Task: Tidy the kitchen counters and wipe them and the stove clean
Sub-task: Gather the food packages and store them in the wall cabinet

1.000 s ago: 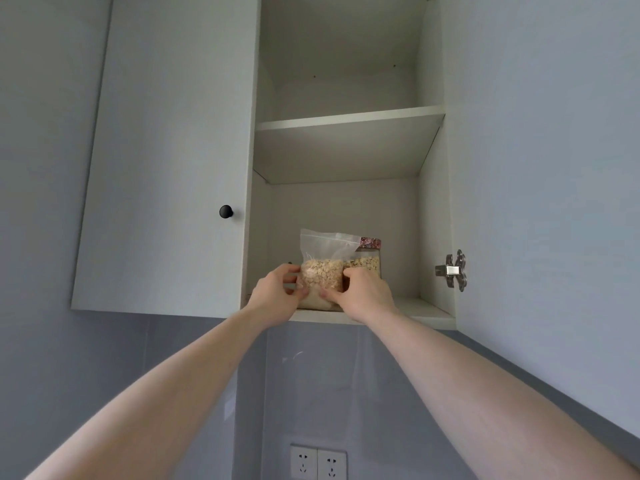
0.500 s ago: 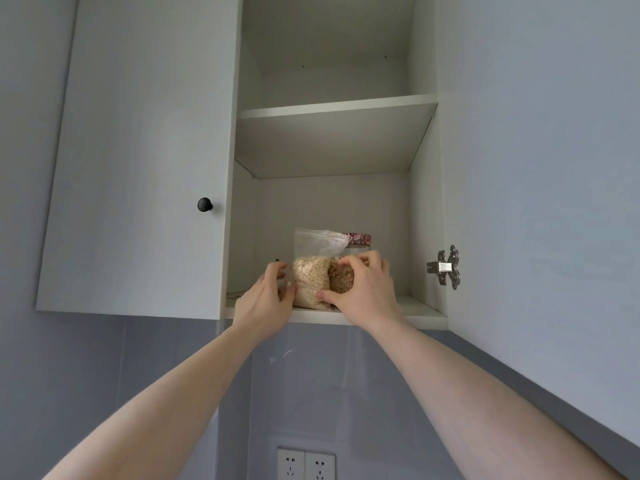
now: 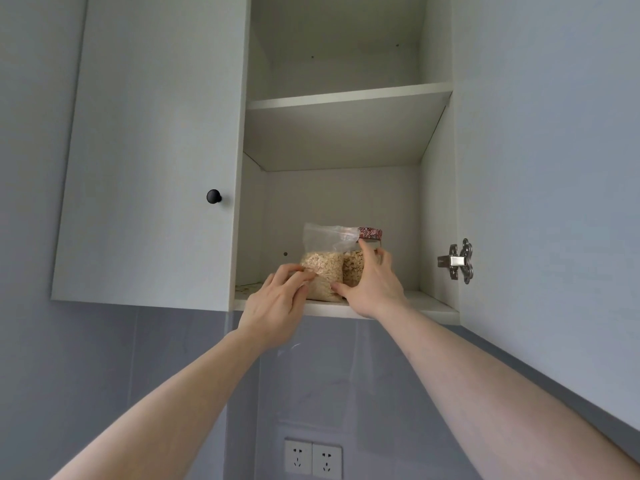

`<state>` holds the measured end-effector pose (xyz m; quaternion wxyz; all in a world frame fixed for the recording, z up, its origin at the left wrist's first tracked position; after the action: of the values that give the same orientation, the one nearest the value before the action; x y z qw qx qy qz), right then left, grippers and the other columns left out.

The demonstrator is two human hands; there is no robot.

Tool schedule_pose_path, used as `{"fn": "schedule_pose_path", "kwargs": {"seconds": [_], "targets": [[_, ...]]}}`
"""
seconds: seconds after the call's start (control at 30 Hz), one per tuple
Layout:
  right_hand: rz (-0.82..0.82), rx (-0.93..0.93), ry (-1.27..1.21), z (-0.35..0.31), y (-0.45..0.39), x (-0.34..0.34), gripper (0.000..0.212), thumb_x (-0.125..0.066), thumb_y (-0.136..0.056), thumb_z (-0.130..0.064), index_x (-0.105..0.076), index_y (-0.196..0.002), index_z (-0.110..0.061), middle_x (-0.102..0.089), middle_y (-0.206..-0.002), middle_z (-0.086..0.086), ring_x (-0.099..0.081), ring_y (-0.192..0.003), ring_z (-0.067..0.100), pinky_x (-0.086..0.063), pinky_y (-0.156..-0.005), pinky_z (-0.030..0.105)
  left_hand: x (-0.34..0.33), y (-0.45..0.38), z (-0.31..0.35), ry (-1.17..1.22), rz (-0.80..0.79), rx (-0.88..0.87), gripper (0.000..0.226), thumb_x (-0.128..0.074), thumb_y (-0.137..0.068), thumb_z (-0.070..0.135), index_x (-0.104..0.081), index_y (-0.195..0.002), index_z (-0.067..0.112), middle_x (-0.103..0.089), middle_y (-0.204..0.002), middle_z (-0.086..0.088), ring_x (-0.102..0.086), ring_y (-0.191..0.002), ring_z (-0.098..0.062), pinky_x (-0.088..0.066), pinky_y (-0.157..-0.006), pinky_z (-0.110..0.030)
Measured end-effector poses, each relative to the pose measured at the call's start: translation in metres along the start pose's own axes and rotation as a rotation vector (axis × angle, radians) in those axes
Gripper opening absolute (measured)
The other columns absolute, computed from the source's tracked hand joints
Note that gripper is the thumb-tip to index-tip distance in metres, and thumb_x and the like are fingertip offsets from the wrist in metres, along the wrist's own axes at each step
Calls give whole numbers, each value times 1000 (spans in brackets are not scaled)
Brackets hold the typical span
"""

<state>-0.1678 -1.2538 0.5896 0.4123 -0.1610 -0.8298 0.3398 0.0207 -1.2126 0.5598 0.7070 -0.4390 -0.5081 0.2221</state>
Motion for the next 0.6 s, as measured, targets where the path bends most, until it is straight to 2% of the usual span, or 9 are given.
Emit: {"fn": "schedule_pose_path", "kwargs": {"seconds": [0.13,0.2,0.3,0.4,0.6], "targets": [[-36,-24,10,2,0,-3,106,-72,-82,-62,0,-158,-43,-13,-162,3,-49,-135,35,-47,-106,48,-2,1,1,-8,-62,12,41,-23,-107,49,-44,-142,48,-35,-147,25,-46,-126,-10,-53,-87,-41],[-31,-25,12,2,1,-2,104,-71,-82,-62,-2,-158,-43,-14,-162,2,-50,-134,36,-47,-105,48,0,2,3,5,-61,0,40,-24,-107,48,-42,-143,46,-36,-147,24,-47,-124,-10,-54,-86,-41],[-34,-26,8,2,2,-3,102,-71,-83,-61,-4,-157,-43,-14,-161,0,-50,-133,34,-49,-103,50,4,5,4,44,-22,-19,29,-30,-108,41,-47,-131,35,-39,-133,18,-52,-114,-12,-52,-75,-38],[-37,-26,3,2,2,-2,101,-71,-84,-60,-5,-158,-43,-14,-162,0,-49,-134,34,-49,-103,49,5,4,2,4,-12,-27,24,-31,-108,41,-52,-116,33,-40,-117,19,-51,-105,-11,-52,-70,-35],[-34,-25,-1,1,1,-1,100,-72,-84,-58,-6,-158,-42,-14,-163,1,-50,-134,33,-49,-104,48,5,3,2,-7,-34,-29,27,-31,-108,43,-56,-116,34,-41,-116,21,-48,-105,-8,-52,-73,-36]]}}
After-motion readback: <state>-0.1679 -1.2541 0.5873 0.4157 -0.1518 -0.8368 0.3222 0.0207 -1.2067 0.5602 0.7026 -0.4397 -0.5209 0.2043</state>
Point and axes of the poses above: each hand's wrist, its own y-axis away from the middle knuckle, its own x-axis out of the back of the hand, z = x × y, the point moved 10 cm from there along -y, towards the middle knuckle
